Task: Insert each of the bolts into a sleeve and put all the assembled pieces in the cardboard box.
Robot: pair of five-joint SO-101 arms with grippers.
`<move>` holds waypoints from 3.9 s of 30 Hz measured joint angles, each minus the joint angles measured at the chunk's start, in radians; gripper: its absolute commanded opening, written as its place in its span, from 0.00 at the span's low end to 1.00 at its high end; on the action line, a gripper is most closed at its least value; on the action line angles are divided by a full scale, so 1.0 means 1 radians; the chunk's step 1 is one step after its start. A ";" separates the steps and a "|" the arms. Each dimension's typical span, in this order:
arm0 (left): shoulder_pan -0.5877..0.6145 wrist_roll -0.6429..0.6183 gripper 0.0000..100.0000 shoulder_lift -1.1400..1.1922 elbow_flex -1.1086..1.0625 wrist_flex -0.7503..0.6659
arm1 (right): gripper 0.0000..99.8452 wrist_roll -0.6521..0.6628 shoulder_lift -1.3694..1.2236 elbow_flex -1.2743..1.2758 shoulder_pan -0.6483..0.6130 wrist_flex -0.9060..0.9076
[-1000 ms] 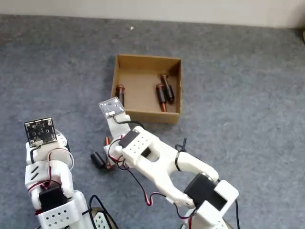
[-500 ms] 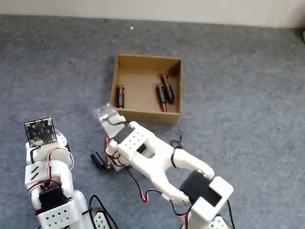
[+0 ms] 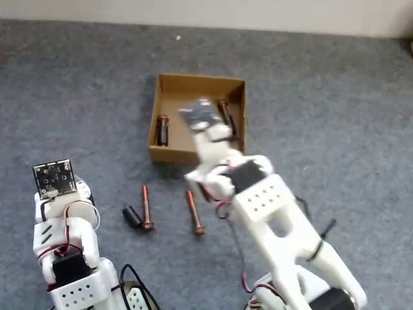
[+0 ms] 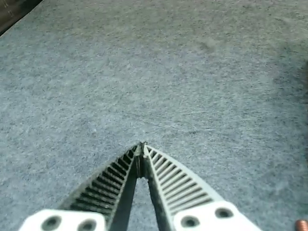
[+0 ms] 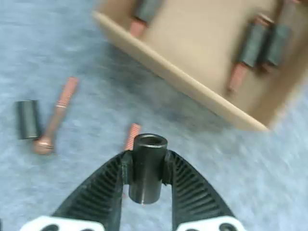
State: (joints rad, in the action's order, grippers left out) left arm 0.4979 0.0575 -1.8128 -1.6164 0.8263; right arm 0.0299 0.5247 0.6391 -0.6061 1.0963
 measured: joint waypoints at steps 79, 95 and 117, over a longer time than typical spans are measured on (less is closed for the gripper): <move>-1.036 1.231 0.18 1.757 1.022 0.345 | 0.01 -0.221 0.089 0.443 0.766 -0.509; -1.046 1.232 0.07 1.938 1.056 0.245 | 0.01 -0.221 0.089 0.443 0.770 -0.509; -0.899 1.054 0.16 1.942 1.094 0.278 | 0.01 -0.221 0.089 0.443 0.770 -0.509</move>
State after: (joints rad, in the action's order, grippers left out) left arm -0.4012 1.1116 0.1297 -0.5224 1.1040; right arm -0.1910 0.6137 1.0825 0.1642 0.5869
